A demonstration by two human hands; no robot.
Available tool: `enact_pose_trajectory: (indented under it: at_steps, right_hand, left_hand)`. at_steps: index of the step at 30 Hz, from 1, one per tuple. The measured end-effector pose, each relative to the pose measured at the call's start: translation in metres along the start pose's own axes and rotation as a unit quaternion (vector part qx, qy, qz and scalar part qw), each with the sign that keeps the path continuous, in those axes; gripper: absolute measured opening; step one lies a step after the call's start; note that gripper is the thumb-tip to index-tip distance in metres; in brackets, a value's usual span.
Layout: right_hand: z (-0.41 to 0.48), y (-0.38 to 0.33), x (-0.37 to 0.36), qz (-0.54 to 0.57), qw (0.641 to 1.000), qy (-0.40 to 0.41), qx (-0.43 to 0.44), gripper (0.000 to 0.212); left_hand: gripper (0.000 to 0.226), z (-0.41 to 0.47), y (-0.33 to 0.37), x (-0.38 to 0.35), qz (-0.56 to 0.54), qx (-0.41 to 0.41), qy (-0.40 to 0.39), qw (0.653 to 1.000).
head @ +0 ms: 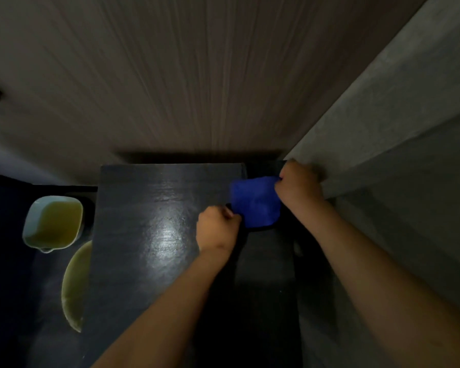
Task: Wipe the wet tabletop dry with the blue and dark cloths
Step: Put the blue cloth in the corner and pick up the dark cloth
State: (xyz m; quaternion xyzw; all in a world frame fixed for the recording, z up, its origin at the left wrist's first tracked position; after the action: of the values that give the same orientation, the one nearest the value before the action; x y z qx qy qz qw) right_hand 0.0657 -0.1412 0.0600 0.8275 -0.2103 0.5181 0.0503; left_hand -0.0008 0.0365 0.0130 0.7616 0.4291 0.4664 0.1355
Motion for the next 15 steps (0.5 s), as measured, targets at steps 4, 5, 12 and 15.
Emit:
enact_pose_trajectory:
  at_steps: [4, 5, 12, 15]
  right_hand:
    - [0.014, -0.014, 0.032, -0.072, 0.997, 0.039, 0.004, 0.033]
    - [0.017, -0.017, 0.037, -0.084, 0.995, 0.046, 0.008, 0.032]
    - [0.041, -0.028, 0.038, -0.142, 0.987, 0.062, 0.027, 0.033]
    - [0.048, -0.029, 0.029, -0.164, 0.984, 0.064, 0.038, 0.034]
  left_hand:
    - [0.015, 0.016, 0.024, -0.007, -0.042, 0.012, -0.009, 0.999]
    - [0.015, 0.021, 0.029, -0.008, -0.046, 0.013, -0.01, 0.999]
    - [0.025, 0.045, 0.058, -0.024, -0.043, 0.002, -0.017, 0.999]
    - [0.03, 0.05, 0.062, -0.032, -0.035, 0.003, -0.007, 0.999]
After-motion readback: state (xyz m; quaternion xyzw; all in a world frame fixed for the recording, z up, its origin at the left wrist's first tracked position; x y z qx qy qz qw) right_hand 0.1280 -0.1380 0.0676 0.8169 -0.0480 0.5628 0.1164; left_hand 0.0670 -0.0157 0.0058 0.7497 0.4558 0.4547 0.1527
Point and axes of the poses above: each hand's wrist, its own z-axis towards the middle knuckle, its own x-axis out of the back of the hand, y = z × x, the point moved 7 cm from there along z, towards the middle knuckle, and after that the axes turned 1 degree about y, right-handed, at the moved point
